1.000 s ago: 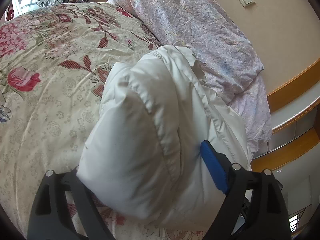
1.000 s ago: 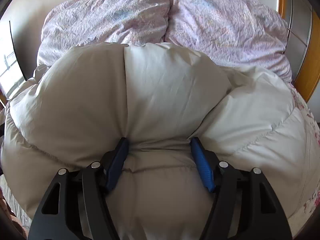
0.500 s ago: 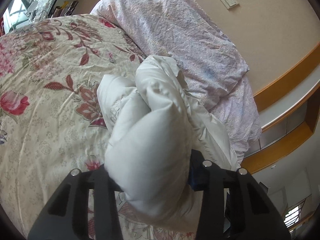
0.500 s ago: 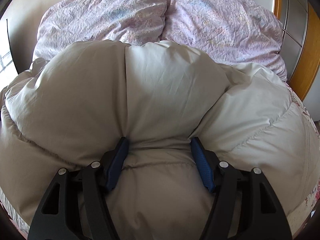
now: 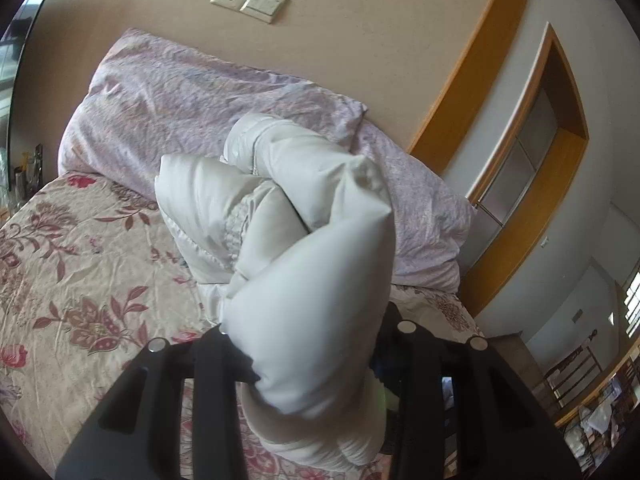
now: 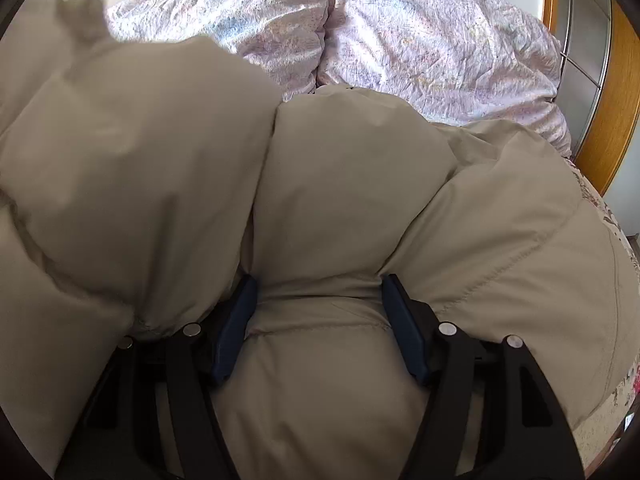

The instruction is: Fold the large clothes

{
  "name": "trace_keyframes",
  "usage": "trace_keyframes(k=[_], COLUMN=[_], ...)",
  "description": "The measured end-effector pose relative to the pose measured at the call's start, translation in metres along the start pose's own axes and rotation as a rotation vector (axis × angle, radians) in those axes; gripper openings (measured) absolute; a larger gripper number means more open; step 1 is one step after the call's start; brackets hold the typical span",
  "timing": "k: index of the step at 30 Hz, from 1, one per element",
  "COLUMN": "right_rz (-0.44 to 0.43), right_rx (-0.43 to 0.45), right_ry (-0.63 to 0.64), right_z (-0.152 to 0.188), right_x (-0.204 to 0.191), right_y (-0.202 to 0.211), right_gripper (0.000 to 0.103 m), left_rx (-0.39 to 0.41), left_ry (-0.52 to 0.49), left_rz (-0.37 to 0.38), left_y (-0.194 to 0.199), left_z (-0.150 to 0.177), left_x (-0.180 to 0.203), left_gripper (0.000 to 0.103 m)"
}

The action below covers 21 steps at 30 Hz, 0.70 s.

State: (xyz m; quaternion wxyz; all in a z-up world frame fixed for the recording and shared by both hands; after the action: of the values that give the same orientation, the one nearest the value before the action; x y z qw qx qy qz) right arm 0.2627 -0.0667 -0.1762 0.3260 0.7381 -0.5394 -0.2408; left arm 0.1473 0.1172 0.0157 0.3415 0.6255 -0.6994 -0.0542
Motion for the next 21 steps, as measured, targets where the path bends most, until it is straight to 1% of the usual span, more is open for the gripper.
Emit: trace_keyframes(k=[5,10,15,21], right_rz=[-0.047,-0.103,-0.134,-0.128], right_rx=[-0.004,-0.006,0.004,0.038], right_ry=[0.004,0.009,0.000,0.013], right_z=[0.000,0.001,0.005,0.016], right_x=[0.006,0.018,0.028,0.039], right_y=[-0.001,0.002,0.008,0.028], right_gripper=[0.067,0.067,0.066,0.066], left_rx=[-0.020,-0.040,-0.058,-0.075], left_ry=[-0.076,-0.139,-0.155,-0.167], left_rz=[0.058,0.091,0.115,0.110], left_y=[-0.018,-0.036,-0.047,-0.059], left_z=[0.000,0.006,0.010,0.008], left_x=[0.047,0.086,0.104,0.109], left_gripper=[0.038,0.040,0.040,0.040])
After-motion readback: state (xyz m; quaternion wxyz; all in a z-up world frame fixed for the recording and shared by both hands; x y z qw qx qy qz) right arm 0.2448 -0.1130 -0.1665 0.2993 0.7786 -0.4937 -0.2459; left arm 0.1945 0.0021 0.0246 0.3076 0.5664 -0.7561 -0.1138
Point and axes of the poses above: each gripper's, at about its wrist camera, not at the fingertips, and y roughly against the way its jaws point, x to its right, z to its underside, the point moved 3 cm from there along -y, roughly the way its jaws point, and after that the axes turned 6 degrees about -x, right-handed, at the moved point
